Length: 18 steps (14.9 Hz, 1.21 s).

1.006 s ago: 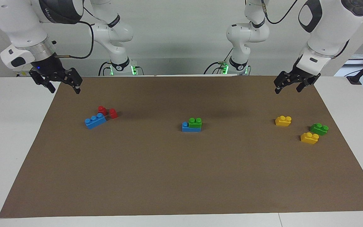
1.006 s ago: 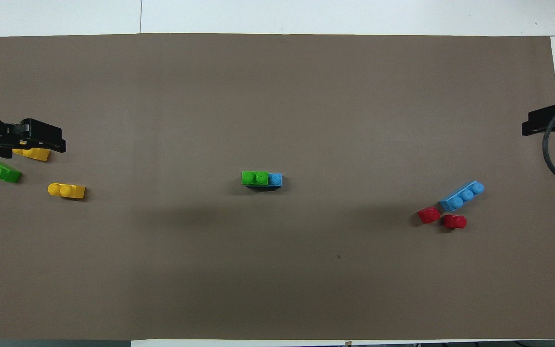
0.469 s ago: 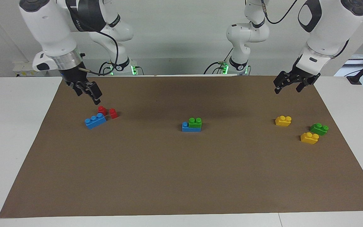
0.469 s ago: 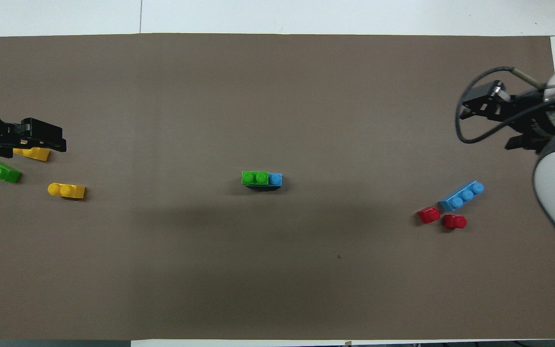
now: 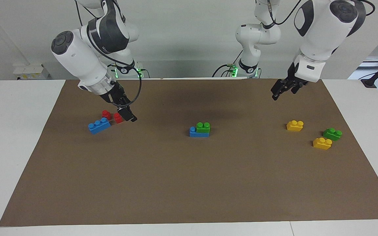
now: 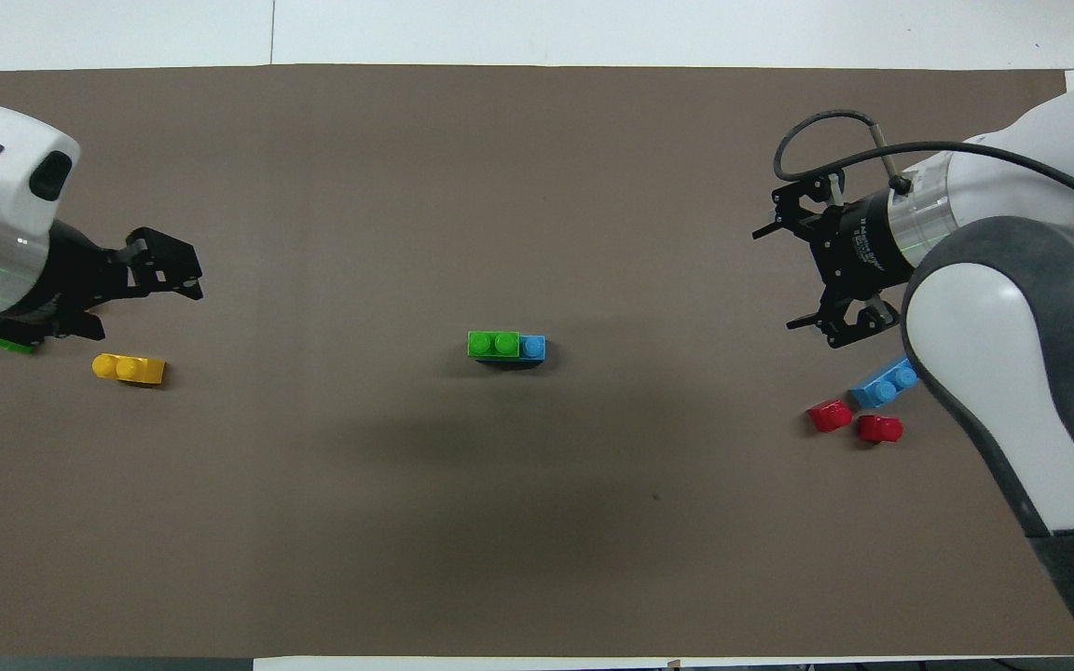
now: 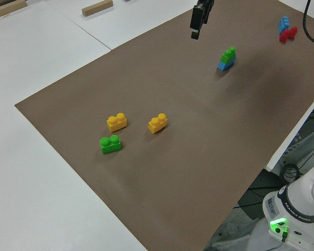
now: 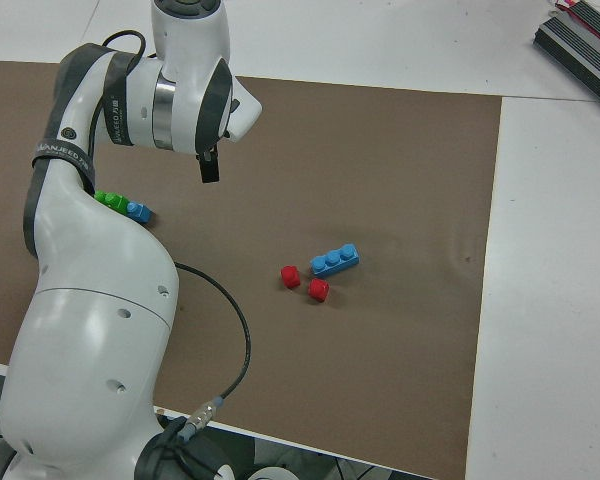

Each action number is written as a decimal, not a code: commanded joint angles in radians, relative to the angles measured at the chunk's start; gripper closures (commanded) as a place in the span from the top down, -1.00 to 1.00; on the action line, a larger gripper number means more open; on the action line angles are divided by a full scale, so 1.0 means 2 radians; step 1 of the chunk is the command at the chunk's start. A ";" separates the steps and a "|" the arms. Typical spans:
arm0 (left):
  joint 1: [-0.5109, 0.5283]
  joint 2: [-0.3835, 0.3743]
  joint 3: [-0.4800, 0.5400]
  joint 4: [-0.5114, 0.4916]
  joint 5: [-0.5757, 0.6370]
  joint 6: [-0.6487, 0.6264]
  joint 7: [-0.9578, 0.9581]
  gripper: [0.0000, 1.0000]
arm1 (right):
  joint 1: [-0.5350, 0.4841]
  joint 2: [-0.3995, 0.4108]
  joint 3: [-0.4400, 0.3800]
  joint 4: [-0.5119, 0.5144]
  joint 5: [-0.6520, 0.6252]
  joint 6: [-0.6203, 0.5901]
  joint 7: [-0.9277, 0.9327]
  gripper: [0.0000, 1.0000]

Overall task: Remove green block with left arm and hold with right
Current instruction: 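Move the left gripper and the right gripper toward the green-blue brick pair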

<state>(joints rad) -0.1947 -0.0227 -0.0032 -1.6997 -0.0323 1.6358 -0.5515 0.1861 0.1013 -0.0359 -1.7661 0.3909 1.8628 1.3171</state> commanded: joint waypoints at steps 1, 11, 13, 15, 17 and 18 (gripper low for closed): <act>-0.037 -0.038 0.004 -0.062 -0.004 0.036 -0.121 1.00 | 0.025 -0.008 -0.002 -0.055 0.035 0.055 0.062 1.00; -0.153 -0.066 0.003 -0.166 -0.005 0.158 -0.572 1.00 | 0.136 0.025 -0.002 -0.137 0.103 0.255 0.114 1.00; -0.179 -0.050 0.003 -0.179 -0.005 0.195 -0.630 1.00 | 0.150 0.041 -0.002 -0.139 0.124 0.277 0.116 1.00; -0.192 -0.025 0.004 -0.178 -0.005 0.227 -0.688 1.00 | 0.159 0.057 -0.002 -0.139 0.124 0.295 0.117 1.00; -0.202 -0.005 0.004 -0.178 -0.005 0.253 -0.733 1.00 | 0.174 0.075 -0.001 -0.139 0.131 0.313 0.124 1.00; -0.209 0.010 0.004 -0.175 -0.005 0.264 -0.754 1.00 | 0.176 0.081 -0.001 -0.139 0.139 0.326 0.126 1.00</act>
<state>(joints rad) -0.5798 -0.0486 -0.0125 -2.0487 -0.0324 2.1086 -1.9737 0.5168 0.2362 -0.0358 -2.0421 0.6285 2.4616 1.5474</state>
